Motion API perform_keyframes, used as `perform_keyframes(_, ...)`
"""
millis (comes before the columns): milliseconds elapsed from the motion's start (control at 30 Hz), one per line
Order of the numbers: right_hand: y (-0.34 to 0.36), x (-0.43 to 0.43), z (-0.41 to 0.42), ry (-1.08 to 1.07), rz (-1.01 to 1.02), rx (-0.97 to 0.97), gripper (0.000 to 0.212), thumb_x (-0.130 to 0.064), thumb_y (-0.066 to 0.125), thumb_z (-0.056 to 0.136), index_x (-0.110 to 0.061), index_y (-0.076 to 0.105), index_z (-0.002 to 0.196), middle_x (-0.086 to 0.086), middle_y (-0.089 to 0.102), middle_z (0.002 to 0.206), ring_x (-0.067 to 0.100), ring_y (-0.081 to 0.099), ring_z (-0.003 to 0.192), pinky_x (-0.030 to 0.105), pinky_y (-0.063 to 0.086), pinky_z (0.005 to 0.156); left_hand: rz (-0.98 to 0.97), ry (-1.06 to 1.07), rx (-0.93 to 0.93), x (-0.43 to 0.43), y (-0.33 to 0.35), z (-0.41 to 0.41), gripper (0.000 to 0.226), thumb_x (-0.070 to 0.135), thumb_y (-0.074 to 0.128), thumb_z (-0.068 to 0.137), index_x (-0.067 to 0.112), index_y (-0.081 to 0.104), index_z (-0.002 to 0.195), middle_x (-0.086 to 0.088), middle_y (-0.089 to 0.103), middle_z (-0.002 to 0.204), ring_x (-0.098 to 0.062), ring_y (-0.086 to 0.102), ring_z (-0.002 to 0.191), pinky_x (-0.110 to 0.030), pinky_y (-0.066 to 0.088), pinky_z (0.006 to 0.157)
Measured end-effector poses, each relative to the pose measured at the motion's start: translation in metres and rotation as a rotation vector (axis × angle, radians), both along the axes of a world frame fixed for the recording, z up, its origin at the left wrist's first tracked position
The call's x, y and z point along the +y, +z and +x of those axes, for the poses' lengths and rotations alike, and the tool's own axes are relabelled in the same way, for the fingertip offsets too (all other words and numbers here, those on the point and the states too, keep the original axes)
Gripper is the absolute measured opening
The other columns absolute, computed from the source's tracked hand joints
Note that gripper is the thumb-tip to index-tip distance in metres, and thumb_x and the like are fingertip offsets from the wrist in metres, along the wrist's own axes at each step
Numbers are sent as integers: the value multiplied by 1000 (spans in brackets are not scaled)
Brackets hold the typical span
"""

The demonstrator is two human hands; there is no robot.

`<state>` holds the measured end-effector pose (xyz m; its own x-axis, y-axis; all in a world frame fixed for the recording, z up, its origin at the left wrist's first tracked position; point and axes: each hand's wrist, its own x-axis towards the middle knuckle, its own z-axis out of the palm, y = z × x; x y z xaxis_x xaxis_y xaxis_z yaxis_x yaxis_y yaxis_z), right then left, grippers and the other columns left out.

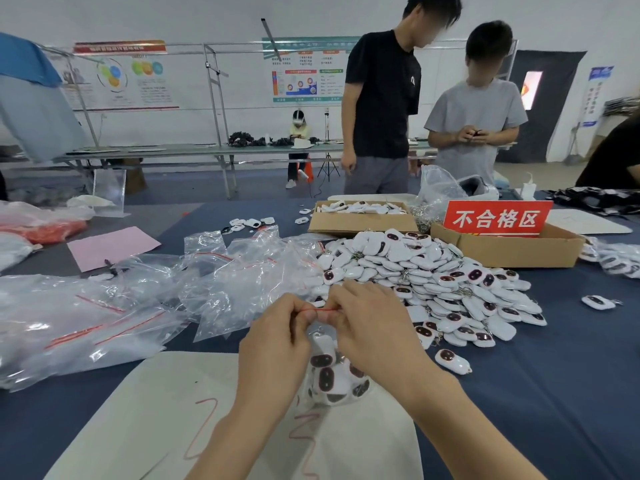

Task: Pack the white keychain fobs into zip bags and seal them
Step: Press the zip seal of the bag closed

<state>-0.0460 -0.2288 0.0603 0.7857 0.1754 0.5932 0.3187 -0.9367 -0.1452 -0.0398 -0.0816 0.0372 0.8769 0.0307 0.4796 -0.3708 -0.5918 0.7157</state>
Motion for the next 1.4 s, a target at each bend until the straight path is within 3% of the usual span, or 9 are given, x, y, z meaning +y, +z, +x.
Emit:
perform_keyframes(133, -5, -4, -2, -38, -38, 30, 21, -37, 64, 95, -17, 63, 91, -2, 66, 87, 27, 60, 87, 40, 43, 86, 21, 7, 1, 1, -2, -2, 19, 19, 59, 97, 33, 58, 85, 33, 61, 86, -3, 53, 75, -27, 33, 60)
perform_keyframes(333, -3, -7, -1, -29, 53, 80, 23, -48, 52, 98, -27, 63, 99, -10, 65, 98, 19, 53, 102, 32, 28, 90, 13, -1, 15, 2, -3, -3, 21, 17, 59, 98, 34, 57, 85, 32, 60, 85, -5, 52, 74, -30, 34, 61)
perform_keyframes(500, -2, -13, 4, -84, 148, 129, 42, -72, 51, 83, -32, 45, 72, -16, 50, 75, 9, 39, 83, 28, 21, 79, -14, -24, 1, 9, -3, -1, 24, 15, 59, 98, 32, 56, 82, 33, 60, 78, -5, 51, 67, -32, 34, 60)
perform_keyframes(700, 2, -20, 4, 6, 69, 223, 9, -39, 50, 99, -38, 53, 90, -22, 50, 87, 9, 50, 97, 27, 21, 78, -36, -52, 27, 18, -4, 5, 24, 15, 59, 98, 32, 57, 81, 31, 65, 85, -5, 57, 74, -35, 46, 70)
perform_keyframes(800, 5, -20, 4, -53, 55, 172, 14, -49, 53, 96, -37, 60, 94, -20, 54, 91, 7, 48, 98, 26, 18, 71, -29, -59, 11, 18, -3, 6, 24, 16, 60, 98, 32, 57, 80, 22, 66, 78, -7, 56, 70, -36, 46, 68)
perform_keyframes(1000, 4, -24, 5, -106, 121, 197, 36, -66, 55, 86, -30, 52, 81, -15, 49, 79, 5, 42, 85, 23, 25, 56, -18, -57, 16, 22, -5, 8, 25, 17, 59, 98, 33, 55, 79, 32, 64, 83, 0, 53, 71, -31, 35, 61)
perform_keyframes(1133, 5, -31, 1, -28, 44, 285, 5, -31, 53, 100, -34, 54, 96, -19, 57, 97, 6, 49, 101, 28, 31, 66, -30, -56, 36, 27, -8, 8, 24, 17, 57, 100, 31, 56, 80, 34, 64, 87, 2, 54, 74, -30, 37, 63)
perform_keyframes(1200, 5, -30, 1, -37, -3, 253, 17, -19, 50, 100, -35, 55, 101, -24, 61, 97, 6, 49, 102, 30, 37, 67, -56, -62, 45, 30, -10, 8, 24, 14, 57, 100, 29, 57, 81, 31, 65, 86, 0, 54, 74, -29, 39, 64)
perform_keyframes(1400, -1, -21, 12, -78, -85, 82, 19, -19, 62, 94, -37, 56, 96, -27, 69, 91, 4, 47, 80, 17, 26, 51, -77, -33, 21, 40, -8, 4, 25, 14, 58, 99, 30, 59, 81, 27, 65, 81, 1, 53, 66, -17, 37, 60)
